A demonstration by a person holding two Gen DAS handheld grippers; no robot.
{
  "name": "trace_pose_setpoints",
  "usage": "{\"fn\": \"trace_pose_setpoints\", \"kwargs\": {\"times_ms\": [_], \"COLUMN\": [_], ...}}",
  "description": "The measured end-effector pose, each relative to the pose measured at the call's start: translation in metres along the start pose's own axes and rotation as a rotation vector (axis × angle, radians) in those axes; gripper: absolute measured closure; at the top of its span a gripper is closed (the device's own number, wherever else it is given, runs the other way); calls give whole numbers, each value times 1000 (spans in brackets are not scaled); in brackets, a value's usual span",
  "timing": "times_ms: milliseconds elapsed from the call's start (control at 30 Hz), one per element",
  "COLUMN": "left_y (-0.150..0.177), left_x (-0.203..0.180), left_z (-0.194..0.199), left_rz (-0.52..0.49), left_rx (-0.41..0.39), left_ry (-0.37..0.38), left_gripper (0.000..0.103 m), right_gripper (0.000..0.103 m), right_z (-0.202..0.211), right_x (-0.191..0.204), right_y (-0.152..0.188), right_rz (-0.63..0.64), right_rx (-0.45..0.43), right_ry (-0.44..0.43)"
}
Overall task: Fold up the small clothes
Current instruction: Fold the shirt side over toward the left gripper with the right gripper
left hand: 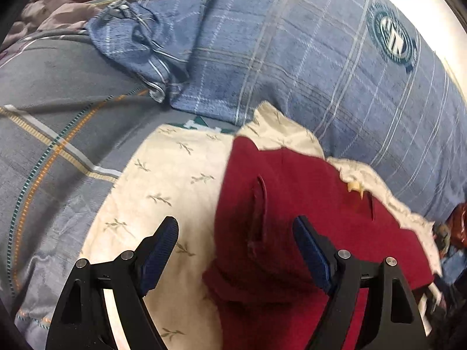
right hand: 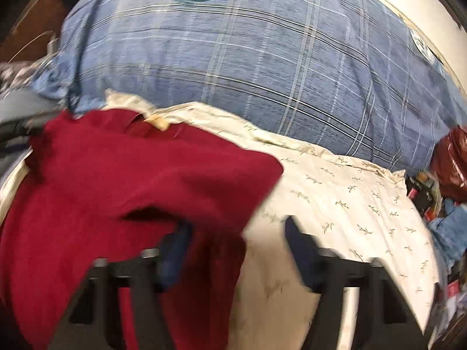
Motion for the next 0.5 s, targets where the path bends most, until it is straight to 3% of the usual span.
{"fn": "trace_pose_setpoints", "kwargs": {"times_ms": [33,100,200,300,367,400,500], "left_y": [2,6,10,13,14,14,12], "left_x": [-4,-10,-19,-28,-31,-30,-27], "left_z": [-3,-10,-20,-27,-27,-26,-24], "left_rz": [-13,-46,-96,-122,-142,-140,-109], "left_rx": [10,33,71,80,68,69,75], "left_ry": [-6,-28,-48,-71,-84,-82,-60], "left_gripper": [23,23,20,20,20,20,21], "right_gripper": [95,95,95,95,86,76,76], "right_z": [-5,-6,5,-10,-1,10,30], "right_x": [-6,-16,-20,-26,-29,-32,-49], "right_y": [-1,-2,10,38,46,44,36], "right_rz": [-29,-100,-85,-103,-126,-133,-216], "right_rx": [23,40,28,111,96,99,83], "right_ry": [-19,-51,19,-9,-24,-22,-65]}}
Point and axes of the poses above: each gripper's, at about its wrist camera, not at the fingertips, and z roughly against the way its jaws point, x to its left, y to its underside, the point moved 1 cm from there along -z, roughly the way its jaws point, and after that the axes turned 3 degrees about z, right-handed, at the moved point
